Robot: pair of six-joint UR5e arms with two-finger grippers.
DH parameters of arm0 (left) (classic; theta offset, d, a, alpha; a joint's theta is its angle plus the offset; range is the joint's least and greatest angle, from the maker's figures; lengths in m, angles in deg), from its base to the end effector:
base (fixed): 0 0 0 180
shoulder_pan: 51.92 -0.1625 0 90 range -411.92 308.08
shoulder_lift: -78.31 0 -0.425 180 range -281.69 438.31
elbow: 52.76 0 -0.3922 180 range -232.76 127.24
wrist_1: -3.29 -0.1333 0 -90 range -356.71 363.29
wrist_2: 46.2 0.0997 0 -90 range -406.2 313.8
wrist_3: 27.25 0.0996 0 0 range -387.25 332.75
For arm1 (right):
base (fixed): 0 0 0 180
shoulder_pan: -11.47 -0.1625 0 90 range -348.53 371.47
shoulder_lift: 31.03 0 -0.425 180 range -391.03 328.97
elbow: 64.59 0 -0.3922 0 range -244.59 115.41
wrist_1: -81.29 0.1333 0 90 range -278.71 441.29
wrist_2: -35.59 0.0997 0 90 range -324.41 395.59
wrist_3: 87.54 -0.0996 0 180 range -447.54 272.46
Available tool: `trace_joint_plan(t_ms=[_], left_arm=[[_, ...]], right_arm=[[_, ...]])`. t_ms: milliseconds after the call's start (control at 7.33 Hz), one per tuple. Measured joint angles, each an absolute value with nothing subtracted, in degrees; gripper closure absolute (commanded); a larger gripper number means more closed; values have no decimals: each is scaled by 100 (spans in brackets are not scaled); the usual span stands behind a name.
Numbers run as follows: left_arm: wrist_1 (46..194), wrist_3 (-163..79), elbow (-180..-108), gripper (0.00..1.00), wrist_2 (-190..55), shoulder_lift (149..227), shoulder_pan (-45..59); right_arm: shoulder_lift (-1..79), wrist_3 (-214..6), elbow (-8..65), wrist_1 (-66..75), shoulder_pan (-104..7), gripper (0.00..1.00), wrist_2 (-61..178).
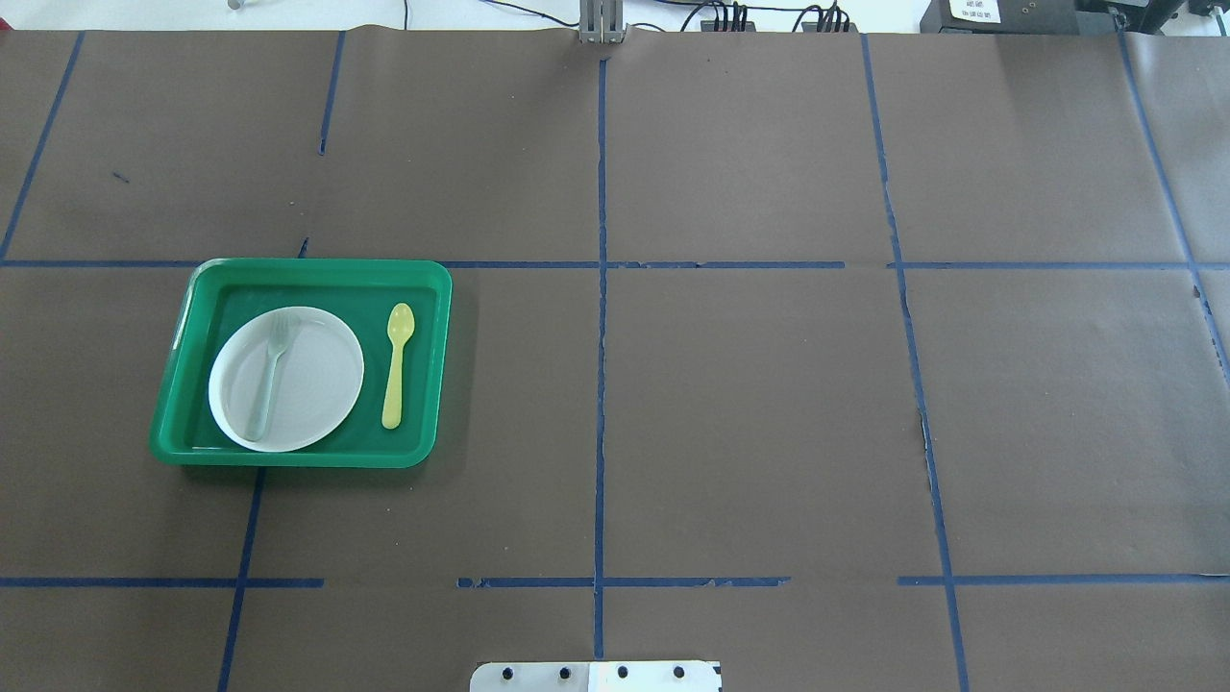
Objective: Place spoon
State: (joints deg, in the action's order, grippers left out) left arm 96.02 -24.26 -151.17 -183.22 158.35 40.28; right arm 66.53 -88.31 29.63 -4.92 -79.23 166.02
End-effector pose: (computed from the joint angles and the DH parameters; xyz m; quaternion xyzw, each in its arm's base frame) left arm -0.0765 -0.4170 0.6575 0.0275 0.3981 0.0104 0.9169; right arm 0.0740 -0.4350 0.6817 0.0035 -0.3455 0.0107 0.9383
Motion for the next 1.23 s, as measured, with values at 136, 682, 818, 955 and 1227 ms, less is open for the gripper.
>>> trace_joint_plan(t_ms=[136,682,818,955,1227], left_arm=[[9568,-2426,-15125,0,-18322,15841,4045],[9549,-2426,-15121,0,-18322,15846,4053],[9549,-2426,-15121,0,-18322,15846,4057],[9549,-2426,-15120,0,-18322,15846,4063],[9549,-2426,-15116,0,-18322,15846,4102]], right_arm=[[6653,-8830,2963,-492,-7923,0,16602],[6653,-8832,2963,-493,-7923,0,16602],[6653,-8833,2963,-493,-7923,0,16602],[6653,-8833,2963,-493,-7923,0,16602],[6653,-8833,2963,-493,-7923,0,16602]])
